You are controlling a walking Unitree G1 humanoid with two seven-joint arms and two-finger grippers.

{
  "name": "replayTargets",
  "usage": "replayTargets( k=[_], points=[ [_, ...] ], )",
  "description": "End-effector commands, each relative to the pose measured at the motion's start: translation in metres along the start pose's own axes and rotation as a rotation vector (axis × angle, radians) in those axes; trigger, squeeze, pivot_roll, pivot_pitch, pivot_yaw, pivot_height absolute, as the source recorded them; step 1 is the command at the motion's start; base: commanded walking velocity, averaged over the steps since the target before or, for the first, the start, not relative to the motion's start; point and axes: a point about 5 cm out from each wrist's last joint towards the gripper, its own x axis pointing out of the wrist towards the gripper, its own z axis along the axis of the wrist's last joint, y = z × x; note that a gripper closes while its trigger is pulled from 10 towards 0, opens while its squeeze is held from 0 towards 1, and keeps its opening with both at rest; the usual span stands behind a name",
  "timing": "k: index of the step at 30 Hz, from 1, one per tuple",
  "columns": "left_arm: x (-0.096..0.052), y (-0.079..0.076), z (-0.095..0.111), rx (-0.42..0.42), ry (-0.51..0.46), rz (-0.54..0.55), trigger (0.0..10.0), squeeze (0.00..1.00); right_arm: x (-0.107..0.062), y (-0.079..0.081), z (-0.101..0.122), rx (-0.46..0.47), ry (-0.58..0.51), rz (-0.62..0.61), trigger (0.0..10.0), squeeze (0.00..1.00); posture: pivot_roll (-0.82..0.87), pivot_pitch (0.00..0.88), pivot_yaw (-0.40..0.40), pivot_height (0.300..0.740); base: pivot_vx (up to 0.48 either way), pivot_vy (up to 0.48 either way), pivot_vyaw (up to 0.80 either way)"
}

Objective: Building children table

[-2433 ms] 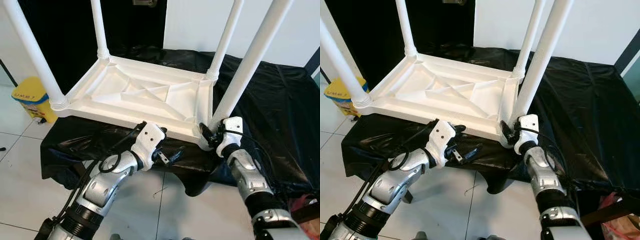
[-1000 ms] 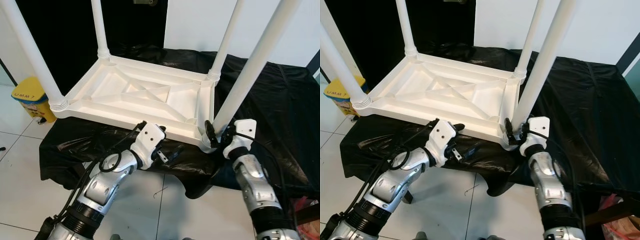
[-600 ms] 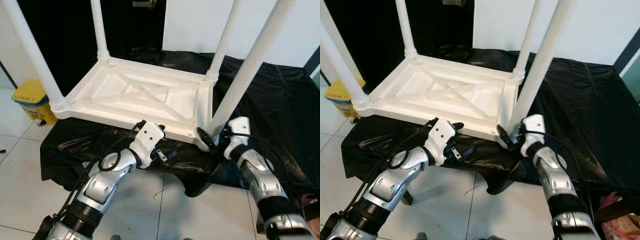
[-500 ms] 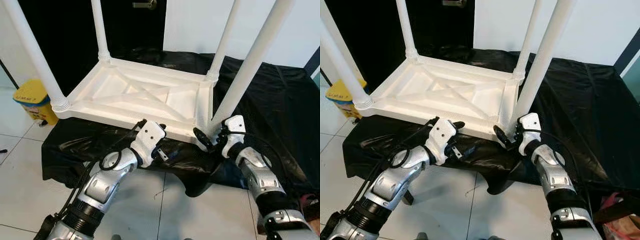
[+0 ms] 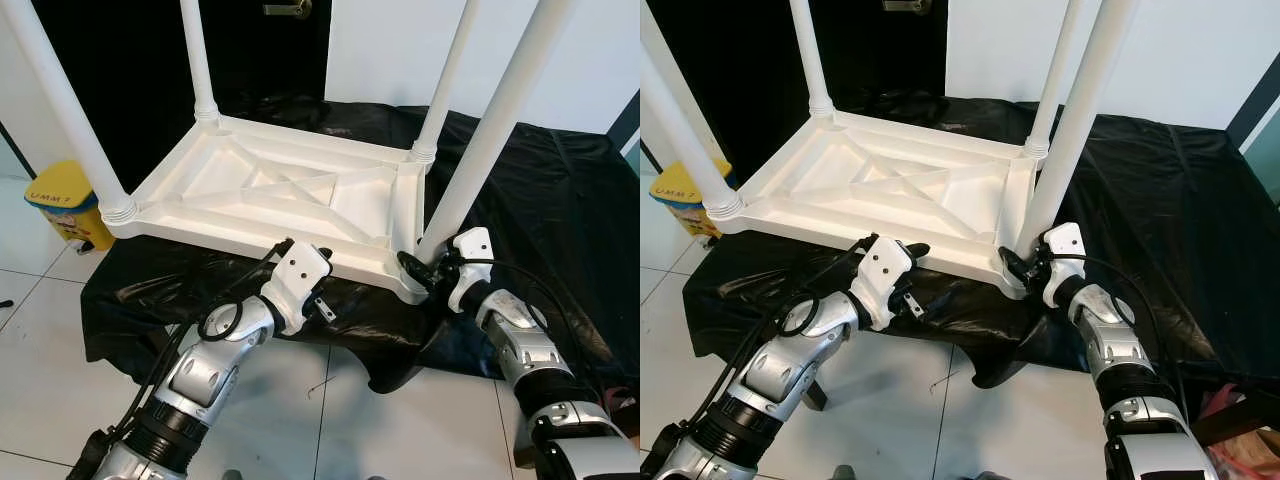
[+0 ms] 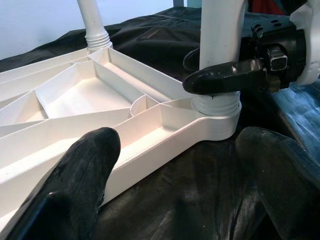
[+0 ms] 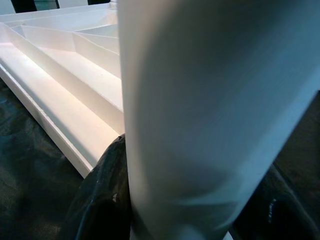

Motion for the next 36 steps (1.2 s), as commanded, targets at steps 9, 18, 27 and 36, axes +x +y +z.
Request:
replayTargets(
  k=[9,18,27,36],
  points=[
    [-0.001,-0.004,0.0,0.004,0.006,-0.042,10.0,0.0,-0.008,0.007,-0.019,0.048,0.052,-0.236,10.0,0.0,0.04,0.06,-0.084,0.74,0.0,0.0,0.0],
    [0.0,-0.005,0.0,0.002,0.004,-0.045,10.0,0.0,-0.012,0.02,-0.028,0.091,0.071,-0.436,10.0,0.0,0.04,0.06,-0.086,0.74,0.0,0.0,0.0],
    [0.001,-0.006,-0.001,-0.002,0.001,-0.05,10.0,0.0,-0.012,0.039,-0.026,0.142,0.072,-0.712,10.0,0.0,0.03,0.052,-0.093,0.74,0.0,0.0,0.0],
    [0.003,-0.007,0.0,0.003,-0.004,-0.055,10.0,0.0,-0.01,0.048,-0.021,0.136,0.054,-0.72,10.0,0.0,0.03,0.041,-0.095,0.74,0.0,0.0,0.0]
  ],
)
